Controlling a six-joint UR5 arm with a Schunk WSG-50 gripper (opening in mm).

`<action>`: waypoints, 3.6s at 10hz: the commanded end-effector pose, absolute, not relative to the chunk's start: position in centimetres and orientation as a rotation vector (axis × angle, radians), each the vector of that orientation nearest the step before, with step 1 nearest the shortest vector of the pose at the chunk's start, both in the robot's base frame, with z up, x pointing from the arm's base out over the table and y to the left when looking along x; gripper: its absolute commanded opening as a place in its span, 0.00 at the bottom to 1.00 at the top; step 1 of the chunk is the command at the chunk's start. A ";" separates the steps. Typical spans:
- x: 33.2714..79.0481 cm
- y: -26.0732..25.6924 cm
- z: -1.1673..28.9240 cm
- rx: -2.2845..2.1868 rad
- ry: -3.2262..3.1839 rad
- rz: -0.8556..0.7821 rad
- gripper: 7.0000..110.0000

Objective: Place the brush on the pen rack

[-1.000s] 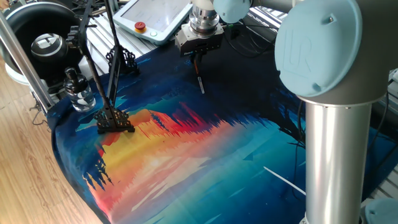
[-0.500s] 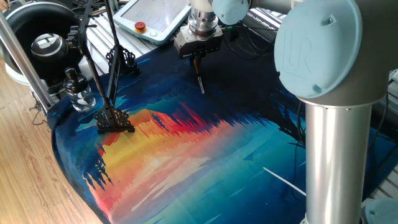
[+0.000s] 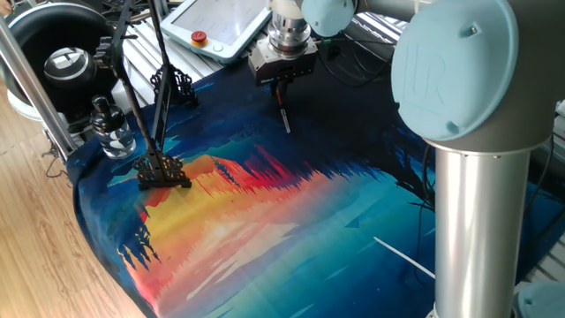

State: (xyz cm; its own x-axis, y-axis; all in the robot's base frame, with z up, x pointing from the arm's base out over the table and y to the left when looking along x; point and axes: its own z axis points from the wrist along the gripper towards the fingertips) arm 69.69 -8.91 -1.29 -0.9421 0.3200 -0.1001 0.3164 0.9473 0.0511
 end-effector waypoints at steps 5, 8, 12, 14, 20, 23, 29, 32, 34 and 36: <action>69.8 -9.0 -1.3 0.543 2.983 0.066 0.15; 70.0 -9.1 -1.6 0.545 2.982 0.062 0.15; 69.8 -9.2 -1.5 0.555 2.985 0.059 0.15; 69.7 -9.2 -1.4 0.560 2.987 0.056 0.15; 69.6 -9.1 -1.4 0.580 2.992 0.064 0.15; 69.7 -9.1 -1.5 0.590 2.992 0.062 0.15; 69.5 -9.1 -1.3 0.608 3.002 0.047 0.00; 69.4 -9.1 -1.2 0.615 3.003 0.051 0.00; 69.3 -9.2 -1.0 0.620 3.002 0.044 0.00; 69.4 -9.1 -0.9 0.622 2.997 0.057 0.00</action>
